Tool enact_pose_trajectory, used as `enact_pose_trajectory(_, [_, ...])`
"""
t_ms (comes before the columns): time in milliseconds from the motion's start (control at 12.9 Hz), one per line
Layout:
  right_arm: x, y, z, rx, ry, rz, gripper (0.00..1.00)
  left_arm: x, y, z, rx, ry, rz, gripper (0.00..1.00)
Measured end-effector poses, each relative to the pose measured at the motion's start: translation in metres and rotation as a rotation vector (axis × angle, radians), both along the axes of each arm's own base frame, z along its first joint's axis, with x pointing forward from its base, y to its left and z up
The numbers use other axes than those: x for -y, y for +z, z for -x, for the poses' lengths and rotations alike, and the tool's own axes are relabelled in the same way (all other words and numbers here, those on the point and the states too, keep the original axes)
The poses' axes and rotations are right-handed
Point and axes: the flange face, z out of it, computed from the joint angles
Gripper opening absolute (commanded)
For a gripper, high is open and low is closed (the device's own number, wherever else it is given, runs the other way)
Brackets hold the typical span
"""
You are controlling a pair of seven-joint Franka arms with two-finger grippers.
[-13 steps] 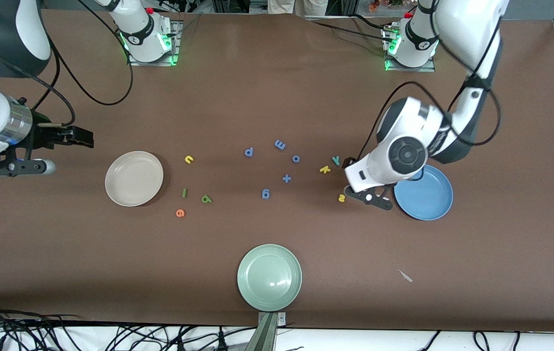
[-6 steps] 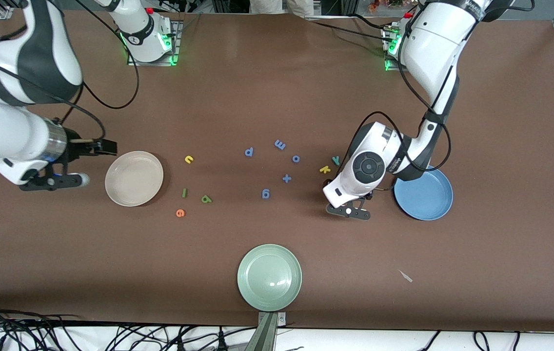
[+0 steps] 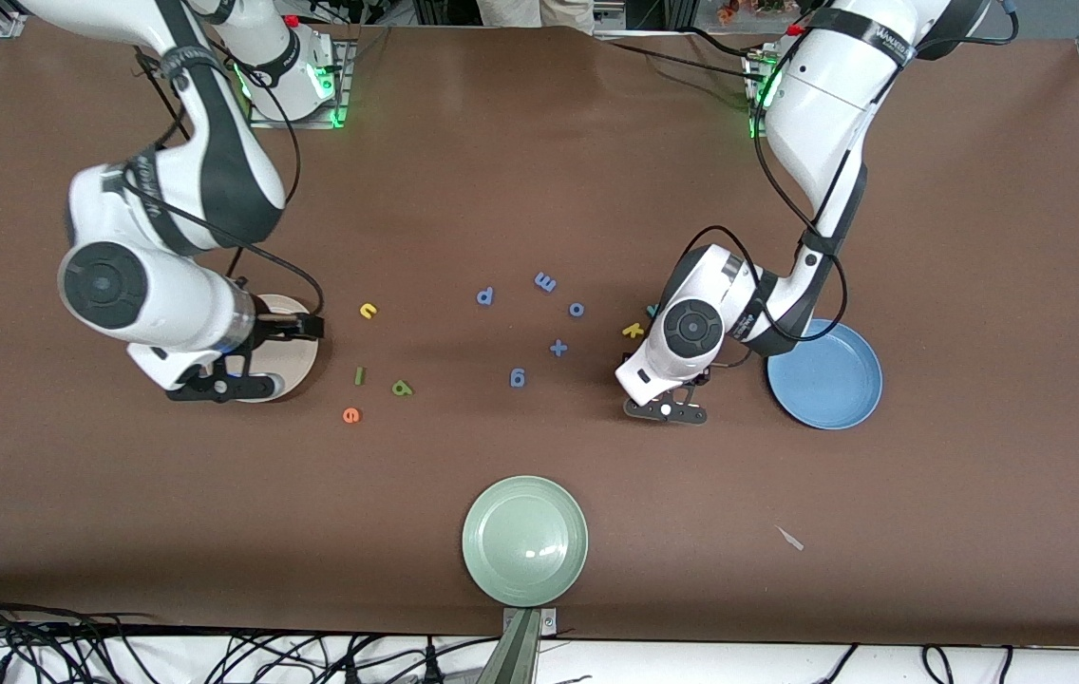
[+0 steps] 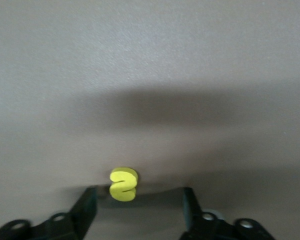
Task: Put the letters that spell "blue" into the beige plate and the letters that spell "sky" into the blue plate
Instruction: 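Grasp the yellow s with the left gripper while the right gripper reaches the yellow u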
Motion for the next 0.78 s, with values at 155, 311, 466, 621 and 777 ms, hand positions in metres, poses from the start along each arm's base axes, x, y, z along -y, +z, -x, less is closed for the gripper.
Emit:
enact_pose_trajectory(155, [-0.007, -0.031, 0.009, 0.046, -0.029, -0.012, 1.0, 0.001, 0.005, -0.004, 0.046, -0.055, -0.045, 0.3])
enact_pose_trajectory(311, [-0.009, -0.058, 0.03, 0.076, -0.042, -0.026, 1.0, 0.001, 0.004, -0.005, 0.07, -0.066, -0.044, 0.19])
enact_pose_trajectory(466, [-0.01, -0.081, 0.059, 0.085, -0.067, -0.038, 1.0, 0.002, 0.004, -0.005, 0.072, -0.066, -0.042, 0.08])
enact_pose_trajectory(621, [-0.008, -0.1, 0.083, 0.082, -0.116, -0.043, 1.0, 0.001, 0.005, -0.006, 0.074, -0.065, -0.041, 0.0])
enact_pose_trajectory(777, [-0.001, -0.118, 0.098, 0.083, -0.139, -0.043, 1.0, 0.0, 0.005, -0.007, 0.076, -0.062, -0.041, 0.0])
